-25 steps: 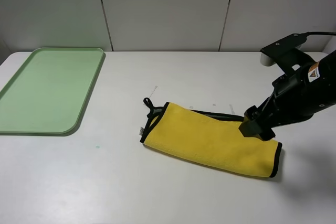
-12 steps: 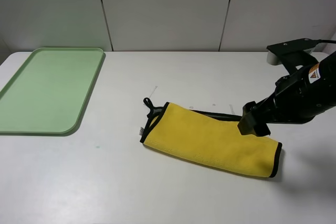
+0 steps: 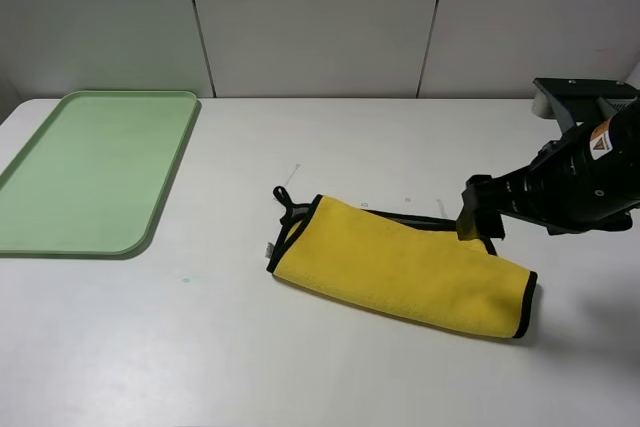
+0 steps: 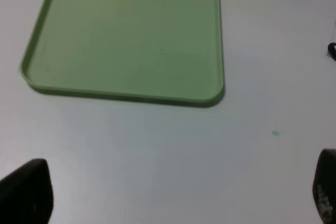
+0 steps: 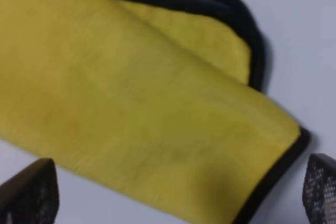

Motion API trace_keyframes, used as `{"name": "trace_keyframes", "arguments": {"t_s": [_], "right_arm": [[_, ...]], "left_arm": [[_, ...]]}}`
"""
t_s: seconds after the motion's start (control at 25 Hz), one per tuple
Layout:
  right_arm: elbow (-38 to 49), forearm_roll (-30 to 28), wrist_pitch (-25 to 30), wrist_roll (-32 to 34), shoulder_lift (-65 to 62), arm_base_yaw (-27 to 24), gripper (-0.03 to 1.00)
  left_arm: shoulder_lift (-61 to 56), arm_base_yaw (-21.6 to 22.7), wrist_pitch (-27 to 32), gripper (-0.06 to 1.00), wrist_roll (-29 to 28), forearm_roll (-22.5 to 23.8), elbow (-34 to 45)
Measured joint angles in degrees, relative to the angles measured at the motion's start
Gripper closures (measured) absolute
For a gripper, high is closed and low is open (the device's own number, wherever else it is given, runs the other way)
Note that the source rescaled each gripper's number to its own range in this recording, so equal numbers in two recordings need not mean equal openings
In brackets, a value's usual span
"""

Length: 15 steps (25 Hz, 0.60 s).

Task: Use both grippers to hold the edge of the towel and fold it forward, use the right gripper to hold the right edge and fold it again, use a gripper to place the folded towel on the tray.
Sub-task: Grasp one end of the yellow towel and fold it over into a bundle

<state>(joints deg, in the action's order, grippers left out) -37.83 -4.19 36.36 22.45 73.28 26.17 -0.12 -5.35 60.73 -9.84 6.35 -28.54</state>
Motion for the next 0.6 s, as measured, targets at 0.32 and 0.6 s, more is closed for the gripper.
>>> {"name": "trace_keyframes", "arguments": {"t_s": [0.32, 0.6], "right_arm": [[0.0, -12.02, 2.9, 20.53, 3.83, 0.0, -0.03], [0.0, -13.05, 2.85, 21.44, 9.64, 0.0, -0.03]], "left_arm": [[-0.05, 0.0, 0.0, -0.05, 0.0, 0.0, 0.0], [-0.05, 0.0, 0.0, -0.05, 0.0, 0.0, 0.0]]}}
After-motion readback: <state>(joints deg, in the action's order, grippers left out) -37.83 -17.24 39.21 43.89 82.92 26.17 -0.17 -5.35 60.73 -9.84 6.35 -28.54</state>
